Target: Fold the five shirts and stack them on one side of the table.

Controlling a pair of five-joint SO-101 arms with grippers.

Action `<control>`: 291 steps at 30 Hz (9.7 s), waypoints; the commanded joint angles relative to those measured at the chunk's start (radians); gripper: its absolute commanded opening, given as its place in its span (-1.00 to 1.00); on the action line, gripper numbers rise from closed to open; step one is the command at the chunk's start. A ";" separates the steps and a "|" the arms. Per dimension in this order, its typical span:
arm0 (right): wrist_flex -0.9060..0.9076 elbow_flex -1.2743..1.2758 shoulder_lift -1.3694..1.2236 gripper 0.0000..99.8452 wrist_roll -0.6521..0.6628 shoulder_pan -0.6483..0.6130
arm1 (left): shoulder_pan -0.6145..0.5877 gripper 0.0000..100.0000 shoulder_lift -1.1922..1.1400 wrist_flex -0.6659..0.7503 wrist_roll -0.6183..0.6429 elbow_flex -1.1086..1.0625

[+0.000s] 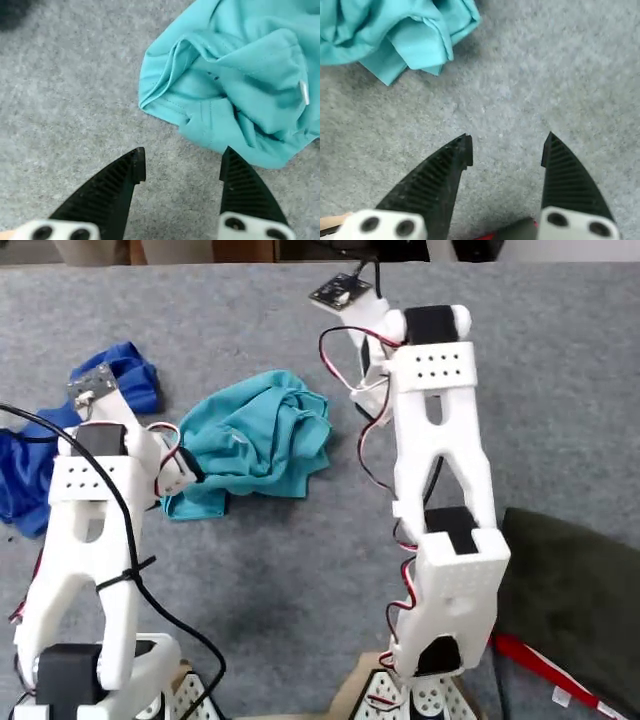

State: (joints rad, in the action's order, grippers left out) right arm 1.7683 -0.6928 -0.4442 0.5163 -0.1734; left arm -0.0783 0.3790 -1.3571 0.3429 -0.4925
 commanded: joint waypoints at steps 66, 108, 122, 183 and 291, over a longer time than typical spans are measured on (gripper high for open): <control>0.012 0.047 0.157 -0.54 0.008 0.021 | -0.103 -0.93 -0.211 0.104 -0.023 0.089; -0.008 0.137 0.165 -0.54 0.009 0.019 | -0.141 -0.54 -0.352 0.181 0.071 -0.049; -0.009 0.137 0.165 -0.54 0.009 0.019 | -0.038 -0.83 -0.363 0.190 0.072 -0.020; -0.057 0.223 -0.234 -0.54 -0.066 -0.516 | -0.641 -0.96 -0.364 -0.400 -0.279 1.165; -0.229 0.171 0.964 -0.99 0.068 0.042 | -0.255 -0.96 -0.145 -0.402 -0.304 0.864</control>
State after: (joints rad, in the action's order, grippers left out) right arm 1.5489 -0.5854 0.5485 0.5286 -0.1412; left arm -0.4450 0.2041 -1.7484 0.0529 0.5309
